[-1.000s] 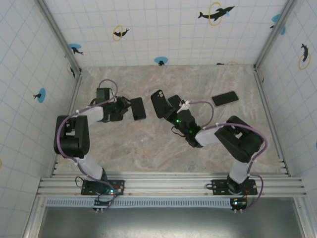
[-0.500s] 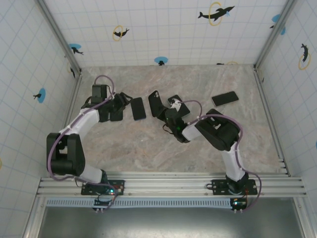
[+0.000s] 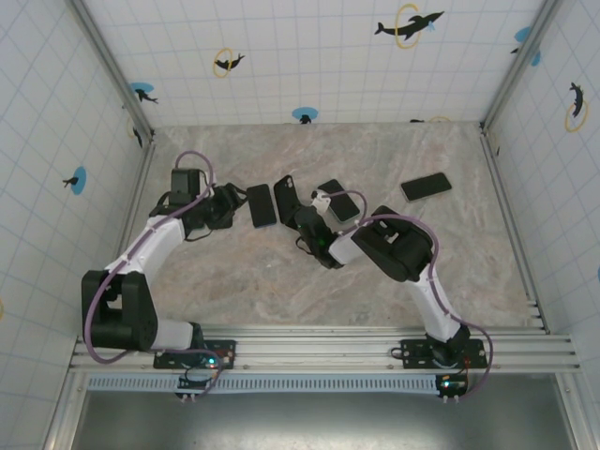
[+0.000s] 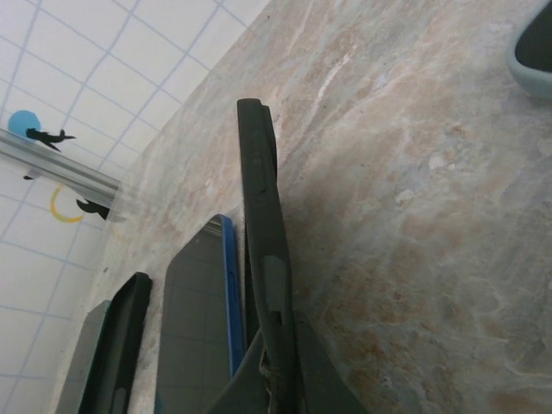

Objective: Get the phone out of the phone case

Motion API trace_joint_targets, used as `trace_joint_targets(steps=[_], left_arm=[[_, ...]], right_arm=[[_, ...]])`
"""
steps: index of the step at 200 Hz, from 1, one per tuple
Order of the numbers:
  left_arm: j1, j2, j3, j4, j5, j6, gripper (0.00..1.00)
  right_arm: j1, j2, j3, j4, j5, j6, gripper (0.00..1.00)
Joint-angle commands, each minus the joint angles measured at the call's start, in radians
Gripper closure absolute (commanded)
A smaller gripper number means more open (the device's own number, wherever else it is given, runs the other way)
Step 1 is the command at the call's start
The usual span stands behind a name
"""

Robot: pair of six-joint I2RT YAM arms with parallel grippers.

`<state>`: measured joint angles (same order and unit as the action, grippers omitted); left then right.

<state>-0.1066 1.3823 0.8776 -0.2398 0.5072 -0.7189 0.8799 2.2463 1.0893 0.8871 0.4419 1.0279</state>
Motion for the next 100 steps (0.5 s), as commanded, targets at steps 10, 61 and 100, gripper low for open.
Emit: trace_joint_targets(steps=[10, 61, 100], left_arm=[[-0.005, -0.028, -0.013, -0.025, 0.007, -0.011, 0.21], [-0.006, -0.013, -0.002, -0.013, 0.024, -0.011, 0.19], [-0.006, -0.005, 0.008, -0.019, 0.031, 0.001, 0.18]], right_arm=[[0.010, 0.034, 0.044, -0.034, 0.009, -0.010, 0.87], [0.027, -0.005, 0.035, -0.074, -0.013, -0.072, 0.74], [0.026, -0.068, 0.004, -0.144, -0.037, -0.200, 0.66]])
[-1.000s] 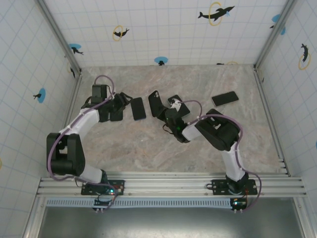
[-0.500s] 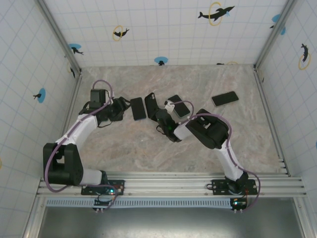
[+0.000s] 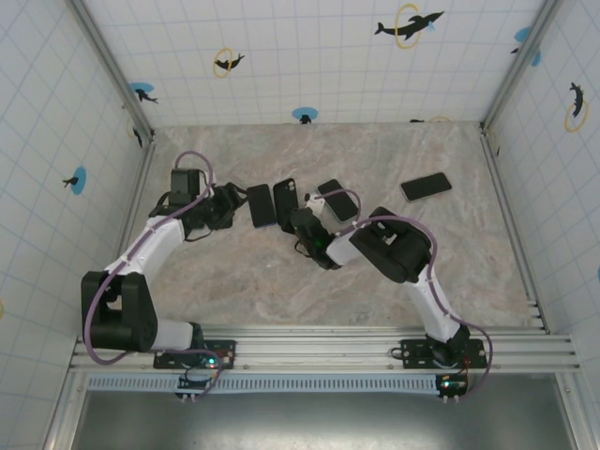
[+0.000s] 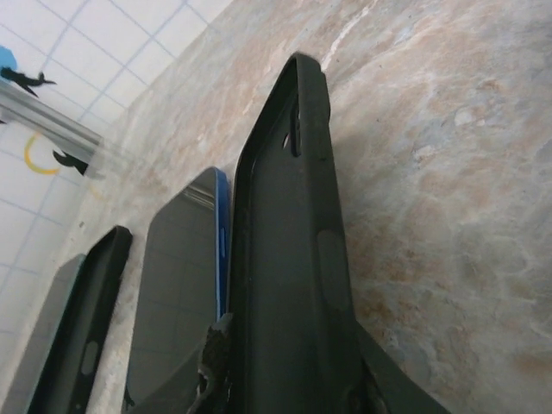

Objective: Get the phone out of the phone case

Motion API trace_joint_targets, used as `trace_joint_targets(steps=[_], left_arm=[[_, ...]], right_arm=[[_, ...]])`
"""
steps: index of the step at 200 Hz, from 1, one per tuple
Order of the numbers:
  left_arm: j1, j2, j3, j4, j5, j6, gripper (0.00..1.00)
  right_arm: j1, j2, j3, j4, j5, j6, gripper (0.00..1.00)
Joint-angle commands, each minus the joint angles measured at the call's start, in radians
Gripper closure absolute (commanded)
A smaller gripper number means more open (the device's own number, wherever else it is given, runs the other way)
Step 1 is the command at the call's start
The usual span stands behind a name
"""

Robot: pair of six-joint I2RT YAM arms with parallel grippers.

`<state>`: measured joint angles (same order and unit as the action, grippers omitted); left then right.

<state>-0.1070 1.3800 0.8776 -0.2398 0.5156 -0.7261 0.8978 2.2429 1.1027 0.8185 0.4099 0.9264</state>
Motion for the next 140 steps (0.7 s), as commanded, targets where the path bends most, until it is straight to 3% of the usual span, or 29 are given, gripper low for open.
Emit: trace_joint_targets(steps=[1, 51, 140], left_arm=[[-0.005, -0.002, 0.009, -0.019, 0.023, 0.009, 0.18], [-0.005, 0.001, 0.012, -0.023, 0.032, 0.018, 0.16], [-0.006, 0.041, 0.052, -0.026, 0.058, 0.039, 0.13]], right_arm=[[0.008, -0.066, -0.010, -0.079, -0.006, -0.098, 0.66], [-0.008, -0.116, -0.017, -0.214, -0.050, -0.267, 0.57], [-0.033, -0.149, 0.004, -0.403, -0.079, -0.488, 0.55]])
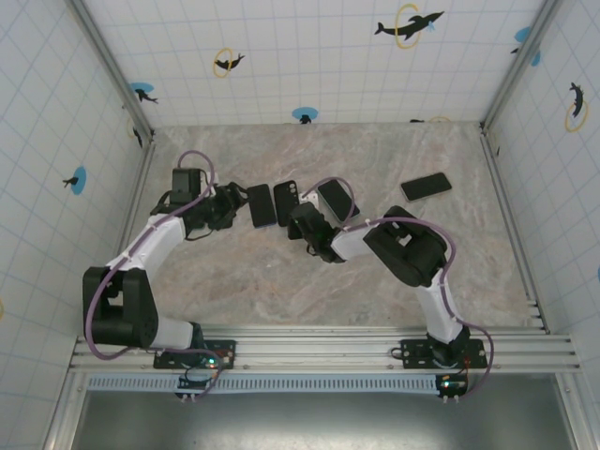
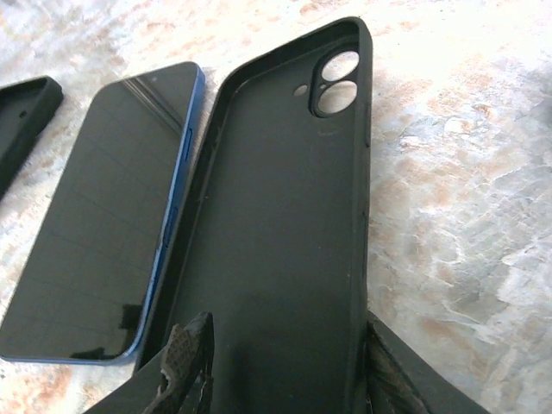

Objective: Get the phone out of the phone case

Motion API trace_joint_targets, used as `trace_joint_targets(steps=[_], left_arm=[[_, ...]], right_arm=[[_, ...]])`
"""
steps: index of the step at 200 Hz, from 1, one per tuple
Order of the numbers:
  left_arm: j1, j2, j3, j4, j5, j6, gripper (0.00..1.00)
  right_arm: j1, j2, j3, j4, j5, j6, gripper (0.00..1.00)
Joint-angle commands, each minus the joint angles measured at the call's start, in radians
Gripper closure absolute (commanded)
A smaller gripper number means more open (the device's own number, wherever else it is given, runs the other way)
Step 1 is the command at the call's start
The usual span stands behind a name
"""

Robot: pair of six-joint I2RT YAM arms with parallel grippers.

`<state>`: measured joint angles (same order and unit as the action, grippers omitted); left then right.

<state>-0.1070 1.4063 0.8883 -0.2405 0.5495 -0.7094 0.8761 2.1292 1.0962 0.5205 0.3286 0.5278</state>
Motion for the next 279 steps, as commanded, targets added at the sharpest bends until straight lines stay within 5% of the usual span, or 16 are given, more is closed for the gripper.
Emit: trace_joint_targets(steps=[1, 51, 126, 171, 279], left_arm=[[-0.006, 0.016, 0.042, -0.025, 0.024, 0.021, 0.13], [-0.005, 0.037, 0.058, -0.026, 0.035, 0.029, 0.12], [-0.005, 0.050, 0.079, -0.032, 0.044, 0.028, 0.11], [-0.005, 0.051, 0.080, -0.032, 0.043, 0.022, 0.10], [-0.007, 0.050, 0.081, -0.022, 0.055, 0.022, 0.08]], right_arm=[[-0.012, -0.034, 0.012, -0.109, 0.003, -0.091, 0.55], [-0.022, -0.019, 0.057, -0.210, -0.019, -0.196, 0.51], [-0.031, 0.025, 0.117, -0.278, -0.041, -0.198, 0.79], [-0.011, 0.043, 0.166, -0.341, 0.039, -0.155, 0.93], [0.048, 0.116, 0.350, -0.554, 0.288, -0.051, 0.94]])
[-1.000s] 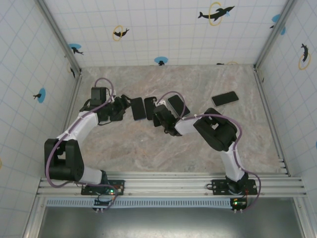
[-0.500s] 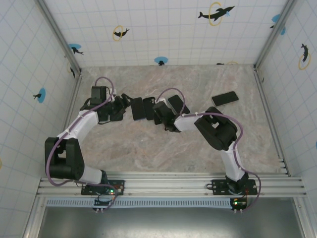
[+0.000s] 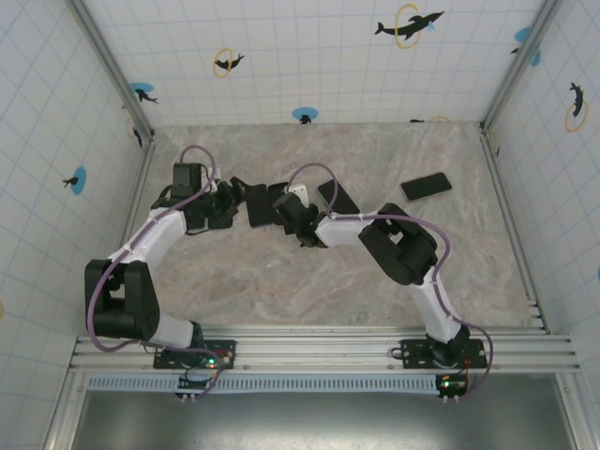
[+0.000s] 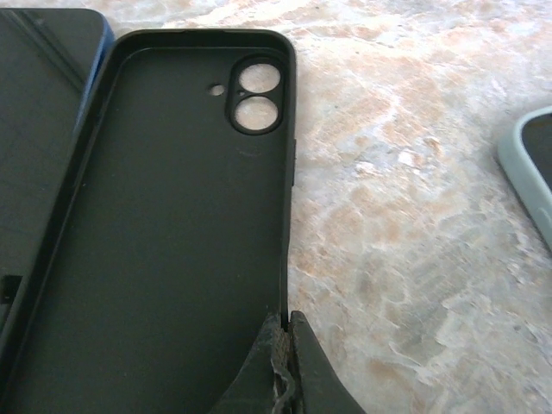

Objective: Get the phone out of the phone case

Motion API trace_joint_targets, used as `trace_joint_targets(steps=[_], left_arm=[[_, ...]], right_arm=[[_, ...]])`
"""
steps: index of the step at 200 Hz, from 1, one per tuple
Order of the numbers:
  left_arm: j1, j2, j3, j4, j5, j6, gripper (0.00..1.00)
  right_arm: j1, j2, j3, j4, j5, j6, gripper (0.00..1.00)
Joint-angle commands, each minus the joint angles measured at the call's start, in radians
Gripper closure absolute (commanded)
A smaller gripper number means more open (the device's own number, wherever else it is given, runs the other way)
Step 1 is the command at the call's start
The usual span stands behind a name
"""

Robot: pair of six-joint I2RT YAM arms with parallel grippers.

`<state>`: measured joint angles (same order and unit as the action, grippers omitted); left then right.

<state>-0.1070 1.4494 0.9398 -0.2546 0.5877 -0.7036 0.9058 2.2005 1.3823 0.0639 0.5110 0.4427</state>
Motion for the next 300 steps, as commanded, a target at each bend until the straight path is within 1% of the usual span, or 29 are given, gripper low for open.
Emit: trace_joint_targets(steps=[1, 30, 50, 95, 128, 162, 173, 186, 189, 214, 216, 223, 239, 251, 261, 275, 291, 300], left_arm=[[-0.007, 0.007, 0.030, -0.008, 0.017, 0.016, 0.08], [-0.007, 0.007, 0.031, -0.004, 0.018, 0.016, 0.08], [-0.009, 0.007, 0.028, -0.005, 0.020, 0.018, 0.08], [-0.007, 0.001, 0.025, -0.009, 0.015, 0.019, 0.07], [-0.007, -0.001, 0.026, -0.023, 0.004, 0.025, 0.07], [-0.006, -0.002, 0.028, -0.035, -0.001, 0.032, 0.06], [-0.007, -0.002, 0.028, -0.037, -0.001, 0.033, 0.06], [-0.007, 0.000, 0.028, -0.042, 0.000, 0.037, 0.06], [-0.007, 0.001, 0.028, -0.043, 0.002, 0.040, 0.06], [-0.009, -0.001, 0.028, -0.049, -0.001, 0.046, 0.06], [-0.007, -0.002, 0.053, -0.049, 0.000, 0.045, 0.06], [-0.007, -0.001, 0.064, -0.048, 0.002, 0.046, 0.06], [-0.006, -0.001, 0.064, -0.043, 0.006, 0.044, 0.05], [-0.008, 0.001, 0.062, -0.034, 0.013, 0.034, 0.05], [-0.012, -0.001, 0.059, -0.021, 0.015, 0.028, 0.05], [-0.025, -0.001, 0.057, -0.010, 0.015, 0.020, 0.04], [-0.038, 0.001, 0.050, 0.013, 0.018, 0.002, 0.03], [-0.048, 0.004, 0.048, 0.026, 0.021, -0.007, 0.03]], right_arm=[[0.020, 0.047, 0.067, -0.101, 0.108, 0.033, 0.94], [0.045, 0.082, 0.151, -0.181, 0.175, 0.030, 0.94], [0.053, 0.112, 0.182, -0.217, 0.188, 0.060, 0.93], [0.067, 0.143, 0.246, -0.250, 0.175, 0.109, 0.93], [0.074, 0.144, 0.256, -0.261, 0.142, 0.163, 0.88], [0.077, 0.119, 0.247, -0.254, 0.139, 0.142, 0.76], [0.076, 0.103, 0.241, -0.246, 0.140, 0.125, 0.70], [0.070, 0.096, 0.235, -0.241, 0.136, 0.114, 0.60], [0.068, 0.066, 0.234, -0.239, 0.132, 0.110, 0.58], [0.049, -0.035, 0.164, -0.197, 0.093, 0.079, 0.45], [0.047, -0.045, 0.156, -0.190, 0.088, 0.076, 0.44], [0.041, -0.069, 0.132, -0.175, 0.071, 0.072, 0.41], [0.016, -0.155, 0.066, -0.164, -0.004, 0.066, 0.30], [0.000, -0.217, 0.016, -0.171, -0.056, 0.032, 0.22], [-0.021, -0.261, -0.026, -0.183, -0.082, 0.000, 0.20], [-0.071, -0.324, -0.090, -0.218, -0.150, -0.075, 0.18], [-0.146, -0.380, -0.169, -0.225, -0.258, -0.183, 0.17], [-0.197, -0.408, -0.207, -0.219, -0.343, -0.243, 0.17]])
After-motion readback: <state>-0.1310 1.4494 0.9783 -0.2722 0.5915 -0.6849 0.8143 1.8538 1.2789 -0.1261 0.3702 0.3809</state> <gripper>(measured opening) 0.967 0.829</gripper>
